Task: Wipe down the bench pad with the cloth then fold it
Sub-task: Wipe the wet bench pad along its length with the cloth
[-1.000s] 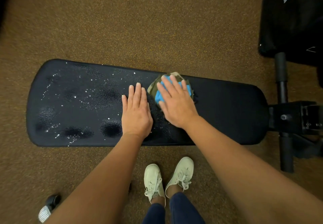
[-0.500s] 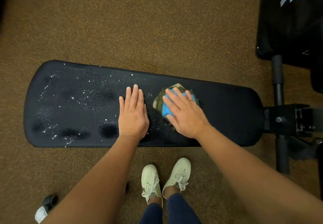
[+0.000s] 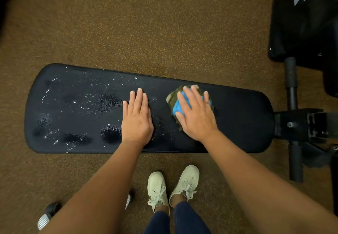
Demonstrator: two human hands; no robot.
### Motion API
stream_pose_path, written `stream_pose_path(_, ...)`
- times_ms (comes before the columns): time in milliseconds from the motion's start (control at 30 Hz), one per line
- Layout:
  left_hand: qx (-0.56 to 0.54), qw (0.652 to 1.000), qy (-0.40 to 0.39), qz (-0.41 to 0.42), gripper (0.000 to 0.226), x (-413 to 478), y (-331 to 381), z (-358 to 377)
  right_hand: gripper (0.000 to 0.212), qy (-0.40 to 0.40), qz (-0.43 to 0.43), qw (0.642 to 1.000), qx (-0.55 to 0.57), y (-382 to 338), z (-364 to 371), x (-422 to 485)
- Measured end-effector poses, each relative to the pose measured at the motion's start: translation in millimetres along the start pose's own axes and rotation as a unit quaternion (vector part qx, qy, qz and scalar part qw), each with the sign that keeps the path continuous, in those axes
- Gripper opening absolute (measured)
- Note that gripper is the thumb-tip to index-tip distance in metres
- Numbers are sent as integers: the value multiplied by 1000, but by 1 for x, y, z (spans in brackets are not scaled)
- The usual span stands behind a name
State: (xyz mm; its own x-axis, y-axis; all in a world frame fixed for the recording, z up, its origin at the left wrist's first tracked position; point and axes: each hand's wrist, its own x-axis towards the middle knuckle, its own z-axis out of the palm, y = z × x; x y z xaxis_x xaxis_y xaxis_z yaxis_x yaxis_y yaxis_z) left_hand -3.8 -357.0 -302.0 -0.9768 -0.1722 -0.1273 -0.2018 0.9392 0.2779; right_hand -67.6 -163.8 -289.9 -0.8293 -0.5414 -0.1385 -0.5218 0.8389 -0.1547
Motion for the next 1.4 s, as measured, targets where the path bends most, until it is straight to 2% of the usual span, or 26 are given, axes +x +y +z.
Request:
stream_pose_path(67, 5, 1000, 1, -3, 57, 0, 1, 1, 61, 0, 60, 998, 4, -15, -2, 15)
stream_pose_path(100, 5, 1000, 1, -4, 57, 0, 1, 2, 61, -4, 57, 998, 3, -24, -1, 17)
stream_pose_path(233, -3, 1000, 5, -1, 57, 0, -1, 1, 59, -41, -107, 993, -11, -25, 6, -11)
stream_pose_path(300, -7, 1000, 6, 4, 57, 0, -1, 0, 59, -41, -138, 990, -13, -8, 6, -18)
stream_pose_path(333, -9, 1000, 5, 4, 58, 0, -1, -1, 59, -38, -120, 992, -18, -4, 5, -16)
stream_pose_path(433, -6, 1000, 9, 5, 57, 0, 0, -1, 62, -26, 24, 999, -12, -18, 1, 2)
stream_pose_path(500, -8, 1000, 12, 6, 57, 0, -1, 0, 62, -24, 68, 997, 3, -40, 2, 8)
stream_pose_path(600, -20, 1000, 11, 10, 57, -1, -2, 0, 60, -44, -16, 999, -11, -51, 7, -9)
stream_pose_path(700, -28, 999, 5, 14, 57, 0, -4, -1, 60, -50, -96, 994, -17, -33, 7, -21)
stream_pose_path(733, -30, 999, 1, 15, 57, 0, -4, -1, 60, -48, -87, 995, -19, -29, 8, -19)
stream_pose_path(833, -27, 999, -9, 22, 57, 0, -6, -2, 61, -37, 41, 998, -10, -45, 6, -3)
stream_pose_path(900, -18, 999, -18, 27, 57, 0, -9, -2, 61, -32, 91, 995, 5, -68, 6, 3)
stream_pose_path(967, -13, 999, -31, 42, 58, -1, -13, -4, 60, -42, 55, 998, 2, -75, 9, -5)
stream_pose_path(1067, 2, 997, -41, 68, 57, 0, -19, -8, 59, -53, -60, 997, -14, -48, 7, -27)
stream_pose_path(1100, 6, 996, -44, 74, 56, 1, -21, -9, 60, -53, -64, 996, -24, -38, 6, -29)
stream_pose_path(1133, 12, 996, -49, 79, 56, 1, -22, -10, 61, -49, -41, 997, -32, -31, 6, -27)
stream_pose_path(1267, 36, 992, -65, 103, 58, 3, -27, -14, 64, -24, 146, 989, -9, -48, 4, 6)
stream_pose_path(1333, 48, 990, -70, 115, 58, 4, -31, -15, 62, -20, 154, 988, 11, -72, 6, 7)
stream_pose_path(1400, 58, 987, -71, 130, 58, 6, -36, -15, 60, -30, 94, 995, 16, -86, 11, -13)
